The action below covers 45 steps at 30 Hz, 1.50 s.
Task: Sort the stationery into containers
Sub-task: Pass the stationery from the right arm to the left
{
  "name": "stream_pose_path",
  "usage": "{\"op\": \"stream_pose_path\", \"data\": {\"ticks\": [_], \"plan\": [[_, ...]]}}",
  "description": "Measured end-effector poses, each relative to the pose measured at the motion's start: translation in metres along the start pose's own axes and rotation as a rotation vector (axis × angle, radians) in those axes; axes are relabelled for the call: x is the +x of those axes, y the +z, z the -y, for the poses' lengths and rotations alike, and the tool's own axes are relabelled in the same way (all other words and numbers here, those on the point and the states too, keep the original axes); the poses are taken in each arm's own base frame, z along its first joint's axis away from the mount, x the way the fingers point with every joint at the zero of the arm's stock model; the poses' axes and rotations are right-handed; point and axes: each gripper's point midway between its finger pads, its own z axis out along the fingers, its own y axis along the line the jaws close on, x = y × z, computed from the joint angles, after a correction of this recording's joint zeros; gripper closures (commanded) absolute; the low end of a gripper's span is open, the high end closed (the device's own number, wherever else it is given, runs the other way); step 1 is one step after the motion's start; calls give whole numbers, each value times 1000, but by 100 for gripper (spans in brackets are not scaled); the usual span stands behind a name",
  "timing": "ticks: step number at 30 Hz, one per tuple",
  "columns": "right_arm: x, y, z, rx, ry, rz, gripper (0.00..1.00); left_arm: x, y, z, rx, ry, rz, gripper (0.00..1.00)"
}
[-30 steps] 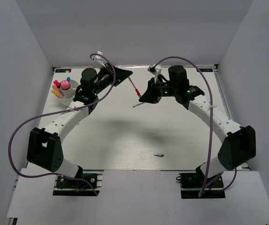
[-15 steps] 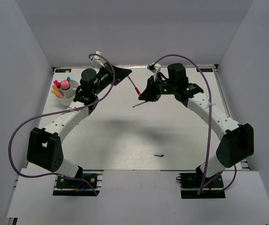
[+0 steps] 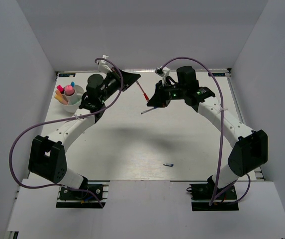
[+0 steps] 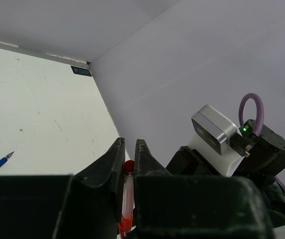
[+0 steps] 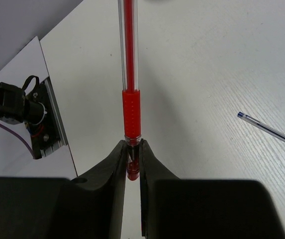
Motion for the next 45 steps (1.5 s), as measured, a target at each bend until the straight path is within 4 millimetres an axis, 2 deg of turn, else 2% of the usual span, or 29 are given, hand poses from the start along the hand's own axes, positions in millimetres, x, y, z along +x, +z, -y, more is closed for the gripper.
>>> {"op": "stream_pose_path", "data": {"ticks": [8,14,22,24,25,26,28,30,31,34,45], "plan": [[1,0,0,0,-2,-1,100,-1,1,3,-3,24,-6,100],[5,-8,-6,4,-13,13,100,5,0,10,11,26,-59,100],[-4,-17,-13,14,-59,65,99,-1,3,25,60,40,-114,100],[-6,-18,-13,20,-73,82,91,-3,5,29,73,52,-128,100],[-7,-19,-13,22,-77,88,77,-3,6,30,78,57,-136,100],[-8,-19,-14,23,-83,97,70,-4,7,31,81,60,-141,100],[-10,-20,-16,20,-100,115,57,-5,8,31,86,60,-157,100],[-11,-21,-18,17,-109,126,50,-7,9,29,86,58,-166,100],[-13,-21,-19,15,-116,132,42,-6,10,28,86,56,-173,100],[-15,-22,-21,16,-124,142,38,-8,11,24,80,52,-180,100],[-9,-25,-17,46,-154,134,37,-21,4,15,62,21,-168,100]]}}
